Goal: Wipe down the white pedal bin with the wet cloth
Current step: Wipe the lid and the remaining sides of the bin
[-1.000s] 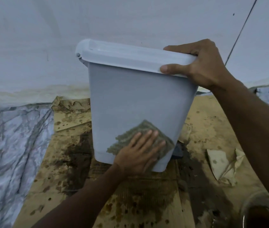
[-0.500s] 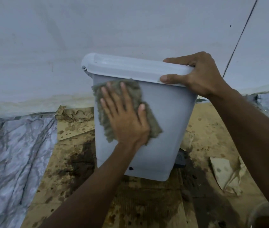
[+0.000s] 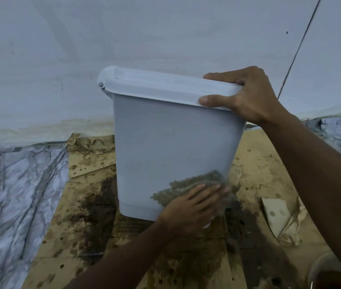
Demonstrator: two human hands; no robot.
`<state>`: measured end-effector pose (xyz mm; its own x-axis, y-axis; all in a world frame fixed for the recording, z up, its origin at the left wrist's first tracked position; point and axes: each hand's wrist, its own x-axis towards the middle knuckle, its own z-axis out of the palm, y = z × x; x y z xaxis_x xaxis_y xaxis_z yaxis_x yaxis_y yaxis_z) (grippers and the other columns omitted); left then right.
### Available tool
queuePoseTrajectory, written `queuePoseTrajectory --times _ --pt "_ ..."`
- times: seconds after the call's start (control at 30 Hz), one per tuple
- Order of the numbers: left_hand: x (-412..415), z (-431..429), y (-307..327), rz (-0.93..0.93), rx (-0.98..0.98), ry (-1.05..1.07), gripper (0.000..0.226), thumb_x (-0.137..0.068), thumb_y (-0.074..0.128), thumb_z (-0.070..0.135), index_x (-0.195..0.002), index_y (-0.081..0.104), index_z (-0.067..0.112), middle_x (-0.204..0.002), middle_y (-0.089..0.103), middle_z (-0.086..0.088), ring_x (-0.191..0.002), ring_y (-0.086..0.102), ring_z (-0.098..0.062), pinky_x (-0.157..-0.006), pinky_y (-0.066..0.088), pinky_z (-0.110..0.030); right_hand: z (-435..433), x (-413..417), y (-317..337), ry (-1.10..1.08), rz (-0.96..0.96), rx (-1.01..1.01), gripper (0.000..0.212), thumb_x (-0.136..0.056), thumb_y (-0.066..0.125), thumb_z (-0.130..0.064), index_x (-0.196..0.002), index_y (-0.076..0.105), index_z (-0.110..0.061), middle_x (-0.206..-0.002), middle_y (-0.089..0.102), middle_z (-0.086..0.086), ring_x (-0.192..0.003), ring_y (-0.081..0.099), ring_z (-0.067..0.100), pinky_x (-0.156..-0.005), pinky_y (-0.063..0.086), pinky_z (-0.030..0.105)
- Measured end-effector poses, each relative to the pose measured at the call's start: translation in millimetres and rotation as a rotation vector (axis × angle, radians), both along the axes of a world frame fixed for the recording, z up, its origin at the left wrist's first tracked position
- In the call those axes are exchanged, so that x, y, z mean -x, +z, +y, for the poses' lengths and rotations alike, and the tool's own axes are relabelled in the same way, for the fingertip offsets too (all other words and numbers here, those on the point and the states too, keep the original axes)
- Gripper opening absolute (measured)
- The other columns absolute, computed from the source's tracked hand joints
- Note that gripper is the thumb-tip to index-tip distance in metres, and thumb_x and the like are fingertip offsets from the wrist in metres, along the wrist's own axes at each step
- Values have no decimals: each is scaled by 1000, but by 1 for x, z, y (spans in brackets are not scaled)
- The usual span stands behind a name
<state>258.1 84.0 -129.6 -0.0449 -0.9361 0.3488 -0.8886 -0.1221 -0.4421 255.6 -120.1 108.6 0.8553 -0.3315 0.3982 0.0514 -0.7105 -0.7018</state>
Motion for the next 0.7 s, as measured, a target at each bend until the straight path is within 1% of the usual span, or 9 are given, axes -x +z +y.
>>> queuePoseTrajectory --times 0.07,0.13,0.2,0.3,0.33,0.4,0.5,0.6,0.7 --pt "-9 25 -16 -61 -45 -42 59 -107 27 42 -159 20 14 -167 3 -8 -155 -6 -28 -126 -6 -43 1 -1 0 -1 -7 10 71 -53 75 -78 -113 75 -41 -121 71 -20 -116 63 -2 -102 52 40" --pt "-22 40 -12 -56 -35 -28 60 -104 30 44 -157 20 18 -167 -2 -6 -154 -10 -27 -125 -8 -43 1 -1 0 -1 -10 10 71 -53 75 -78 -113 75 -41 -121 71 -20 -116 63 -1 -102 52 40" --pt "-34 44 9 40 103 84 63 -102 29 48 -158 14 22 -167 -11 -8 -154 -10 -26 -125 -9 -43 0 -2 0 4 -13 10 71 -53 75 -78 -113 76 -40 -121 72 -19 -116 64 1 -101 52 42" --pt "-55 36 53 197 437 331 70 -101 24 54 -160 -1 27 -166 -18 -5 -154 -10 -27 -124 -8 -45 0 -2 0 7 -13 12 71 -53 76 -78 -113 76 -40 -120 72 -18 -115 64 2 -100 53 43" --pt "-61 31 68 224 557 419 70 -100 25 55 -159 0 26 -166 -16 -7 -154 -9 -29 -124 -6 -48 0 -3 0 8 -14 16 71 -53 76 -78 -113 76 -40 -120 72 -18 -115 64 1 -101 53 43" --pt "-69 18 96 305 789 567 70 -100 32 50 -158 10 17 -166 -2 -16 -154 -1 -36 -124 3 -53 1 -3 1 0 -18 26 71 -53 75 -79 -113 76 -40 -120 72 -18 -115 64 1 -101 53 43" --pt "-66 0 122 473 1032 648 67 -101 39 38 -156 22 4 -163 13 -26 -153 7 -41 -123 10 -57 1 1 1 9 -33 50 72 -56 74 -78 -116 76 -36 -123 72 -14 -115 65 3 -98 55 42" --pt "-61 -4 121 498 1081 597 64 -102 40 33 -154 25 -2 -163 15 -26 -153 9 -41 -122 13 -58 3 6 1 6 -35 46 73 -56 74 -77 -117 75 -37 -123 71 -15 -114 64 2 -97 56 41" --pt "-60 -2 116 506 1110 566 61 -104 40 32 -154 26 -1 -163 17 -23 -153 11 -39 -123 15 -56 8 10 1 1 -24 52 75 -54 73 -79 -117 74 -38 -123 72 -15 -114 64 2 -96 56 40"
